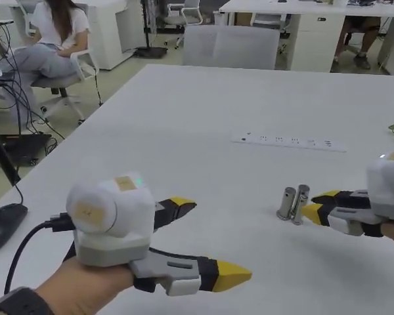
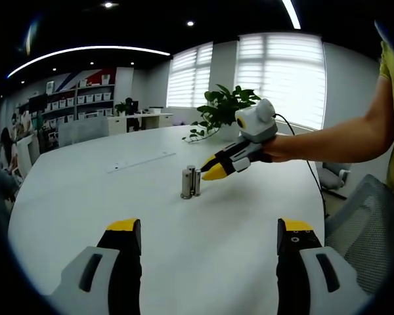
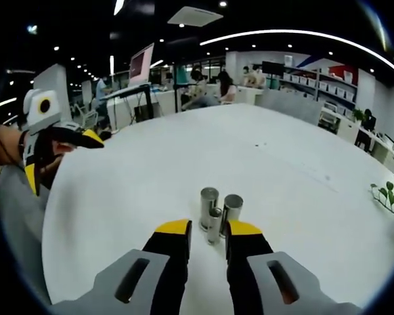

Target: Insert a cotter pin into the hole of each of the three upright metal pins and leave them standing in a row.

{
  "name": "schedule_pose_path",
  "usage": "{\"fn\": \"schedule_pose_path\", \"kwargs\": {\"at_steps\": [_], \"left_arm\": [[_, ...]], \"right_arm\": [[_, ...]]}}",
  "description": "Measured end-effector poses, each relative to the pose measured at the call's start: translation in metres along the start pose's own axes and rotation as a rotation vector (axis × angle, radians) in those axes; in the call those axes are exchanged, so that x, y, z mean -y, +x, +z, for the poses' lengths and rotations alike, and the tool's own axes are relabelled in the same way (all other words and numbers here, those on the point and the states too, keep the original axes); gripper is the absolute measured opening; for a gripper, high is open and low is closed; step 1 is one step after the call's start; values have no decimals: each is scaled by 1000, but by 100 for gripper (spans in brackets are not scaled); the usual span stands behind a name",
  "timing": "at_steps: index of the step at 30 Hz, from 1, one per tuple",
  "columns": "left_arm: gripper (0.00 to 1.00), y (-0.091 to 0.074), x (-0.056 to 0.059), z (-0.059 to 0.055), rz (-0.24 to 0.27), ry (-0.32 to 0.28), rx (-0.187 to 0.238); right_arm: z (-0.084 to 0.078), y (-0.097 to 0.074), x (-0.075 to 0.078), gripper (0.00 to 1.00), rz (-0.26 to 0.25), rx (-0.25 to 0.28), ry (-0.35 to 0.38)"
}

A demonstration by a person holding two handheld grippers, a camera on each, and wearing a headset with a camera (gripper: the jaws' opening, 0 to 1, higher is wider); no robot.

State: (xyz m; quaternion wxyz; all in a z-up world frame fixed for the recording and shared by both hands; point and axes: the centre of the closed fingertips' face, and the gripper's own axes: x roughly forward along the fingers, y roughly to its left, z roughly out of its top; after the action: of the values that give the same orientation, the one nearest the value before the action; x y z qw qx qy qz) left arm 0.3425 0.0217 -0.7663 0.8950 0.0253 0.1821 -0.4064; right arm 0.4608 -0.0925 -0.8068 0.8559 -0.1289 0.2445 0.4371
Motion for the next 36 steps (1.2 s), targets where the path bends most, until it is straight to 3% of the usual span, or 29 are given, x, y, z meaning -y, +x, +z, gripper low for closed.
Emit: {"fn": "schedule_pose_path", "kwargs": {"at_steps": [28,36], "left_arm": [[83,-1,-4,-3,11,-19,2],[83,-2,-5,-2,10,-16,6]], "right_arm": [[2,11,4,11,-10,-16,-8],[3,9,-8,10,-1,-19,-35]]}}
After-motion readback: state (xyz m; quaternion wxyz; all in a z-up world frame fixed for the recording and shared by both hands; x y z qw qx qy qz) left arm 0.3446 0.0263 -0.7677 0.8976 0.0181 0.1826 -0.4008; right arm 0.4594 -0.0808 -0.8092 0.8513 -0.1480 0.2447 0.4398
